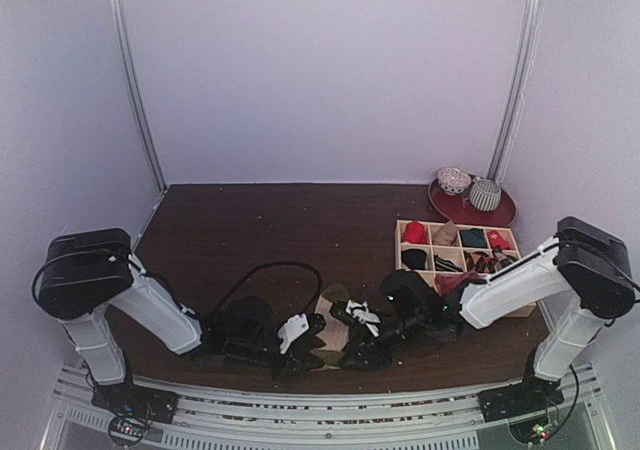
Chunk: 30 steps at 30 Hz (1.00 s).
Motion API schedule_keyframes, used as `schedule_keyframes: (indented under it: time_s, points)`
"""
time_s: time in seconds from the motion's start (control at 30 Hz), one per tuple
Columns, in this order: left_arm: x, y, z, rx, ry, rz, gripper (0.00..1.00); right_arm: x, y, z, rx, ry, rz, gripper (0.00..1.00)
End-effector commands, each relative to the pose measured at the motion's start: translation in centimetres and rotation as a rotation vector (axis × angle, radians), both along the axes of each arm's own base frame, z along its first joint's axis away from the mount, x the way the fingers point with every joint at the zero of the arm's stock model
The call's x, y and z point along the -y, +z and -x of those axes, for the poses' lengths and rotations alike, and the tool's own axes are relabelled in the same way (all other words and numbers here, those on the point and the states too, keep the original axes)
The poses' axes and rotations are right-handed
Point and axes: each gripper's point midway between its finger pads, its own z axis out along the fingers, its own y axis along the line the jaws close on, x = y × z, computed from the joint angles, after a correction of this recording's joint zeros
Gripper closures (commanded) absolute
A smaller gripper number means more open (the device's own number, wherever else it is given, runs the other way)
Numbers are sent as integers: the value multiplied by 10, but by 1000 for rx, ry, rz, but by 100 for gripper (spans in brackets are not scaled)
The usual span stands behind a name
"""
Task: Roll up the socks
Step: Roll the sock at the center of the board.
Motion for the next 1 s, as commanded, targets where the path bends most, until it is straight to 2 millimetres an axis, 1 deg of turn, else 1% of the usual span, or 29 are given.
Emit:
schedule_keyframes:
  time_s: [0.0, 0.03, 0.1, 0.17, 0.27, 0.37, 0.43, 0.6, 0.67, 0.8, 0.9, 0.93, 0.97]
  points:
    - [-47, -68, 22, -349, 94, -270, 100, 10, 30, -17, 447, -85, -53, 51]
    - [-51, -72, 26, -383, 92, -288, 100, 9, 36, -11, 525, -63, -62, 48]
    - [-57, -78, 33, -433, 86, -317, 100, 7, 39, -7, 682, -20, -30, 44]
    - [-61, -81, 38, -467, 71, -332, 100, 7, 35, -6, 820, 9, 34, 43]
    - [-62, -82, 42, -500, 57, -335, 100, 2, 25, -5, 966, 72, 113, 43]
    - [-60, -83, 43, -513, 45, -333, 100, -6, 12, -3, 1012, 136, 176, 43]
    - [-60, -83, 45, -517, 36, -332, 100, -8, 5, -7, 1030, 149, 215, 43]
    - [-61, -85, 47, -519, 21, -342, 100, -7, -4, -17, 1067, 136, 266, 43]
    - [-62, -86, 48, -519, 14, -348, 100, -8, -13, -15, 1045, 169, 297, 47]
    - [-62, -82, 47, -508, 9, -339, 100, -2, -38, -5, 932, 195, 352, 69]
    - [-58, -77, 41, -476, 10, -320, 100, 1, -49, 3, 839, 177, 343, 79]
    - [-57, -73, 39, -455, 10, -313, 94, 2, -51, 6, 800, 167, 334, 81]
    - [-55, -68, 35, -429, 10, -300, 84, 2, -52, 8, 761, 153, 321, 82]
